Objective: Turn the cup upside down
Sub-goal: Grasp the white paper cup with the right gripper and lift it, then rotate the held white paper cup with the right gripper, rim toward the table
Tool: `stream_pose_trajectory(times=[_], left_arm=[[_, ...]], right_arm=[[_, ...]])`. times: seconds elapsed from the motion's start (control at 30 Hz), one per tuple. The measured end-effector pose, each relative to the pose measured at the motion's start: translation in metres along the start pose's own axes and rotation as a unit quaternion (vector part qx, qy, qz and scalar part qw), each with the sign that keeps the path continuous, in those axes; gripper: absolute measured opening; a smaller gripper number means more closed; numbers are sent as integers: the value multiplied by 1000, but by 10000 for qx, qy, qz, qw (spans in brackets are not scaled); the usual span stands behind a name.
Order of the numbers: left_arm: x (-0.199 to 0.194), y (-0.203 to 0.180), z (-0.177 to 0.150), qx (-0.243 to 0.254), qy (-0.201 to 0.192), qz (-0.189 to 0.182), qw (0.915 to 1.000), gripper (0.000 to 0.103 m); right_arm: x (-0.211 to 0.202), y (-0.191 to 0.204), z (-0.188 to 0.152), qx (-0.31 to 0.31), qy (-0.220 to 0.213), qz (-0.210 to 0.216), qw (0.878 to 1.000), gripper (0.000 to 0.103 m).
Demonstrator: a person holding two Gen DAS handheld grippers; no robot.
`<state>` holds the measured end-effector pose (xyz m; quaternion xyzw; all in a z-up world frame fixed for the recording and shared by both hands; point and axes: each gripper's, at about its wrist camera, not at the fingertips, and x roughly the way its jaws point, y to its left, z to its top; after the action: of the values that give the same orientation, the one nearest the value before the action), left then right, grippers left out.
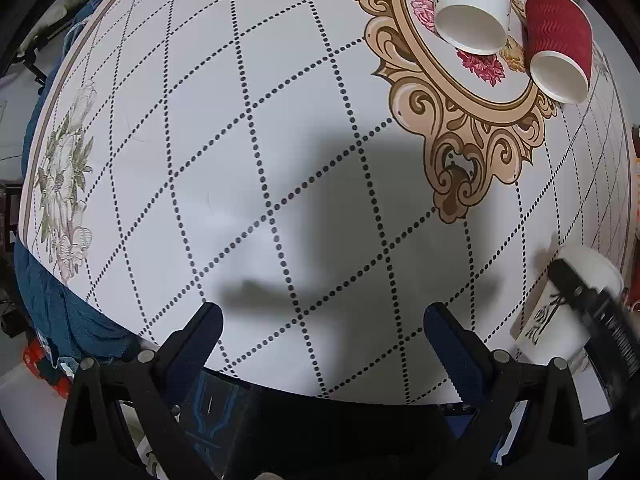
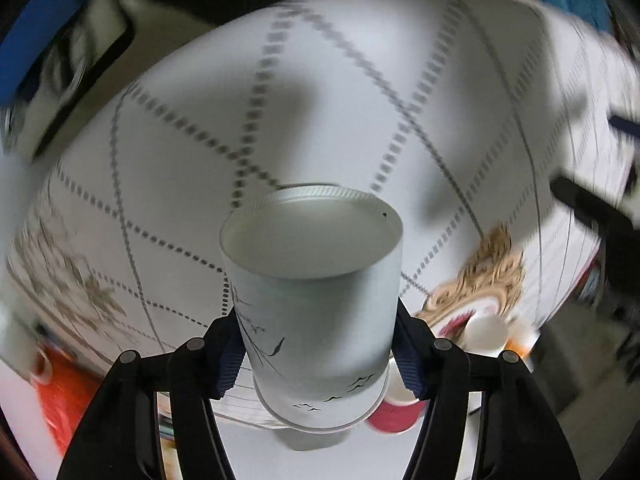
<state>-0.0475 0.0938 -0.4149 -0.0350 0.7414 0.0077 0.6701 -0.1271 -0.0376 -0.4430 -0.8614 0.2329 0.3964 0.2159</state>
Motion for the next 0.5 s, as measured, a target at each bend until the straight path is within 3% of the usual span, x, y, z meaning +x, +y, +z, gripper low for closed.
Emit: stream_pose_trajectory(times=[0.2,0.4,0.5], left_arm=[[-7,6,2,-64,-57,54,9999,103],[-15,9,5,-67,-119,92,9999,103],[-17,8,5,-42,-131,99,9999,103]], right_arm=[[16,-49,-23,1408,140,699,9875,65],[42,-84,-56,2952,164,1872,9368,65],[57,-101,-75,3604,164,2403,9012,65]])
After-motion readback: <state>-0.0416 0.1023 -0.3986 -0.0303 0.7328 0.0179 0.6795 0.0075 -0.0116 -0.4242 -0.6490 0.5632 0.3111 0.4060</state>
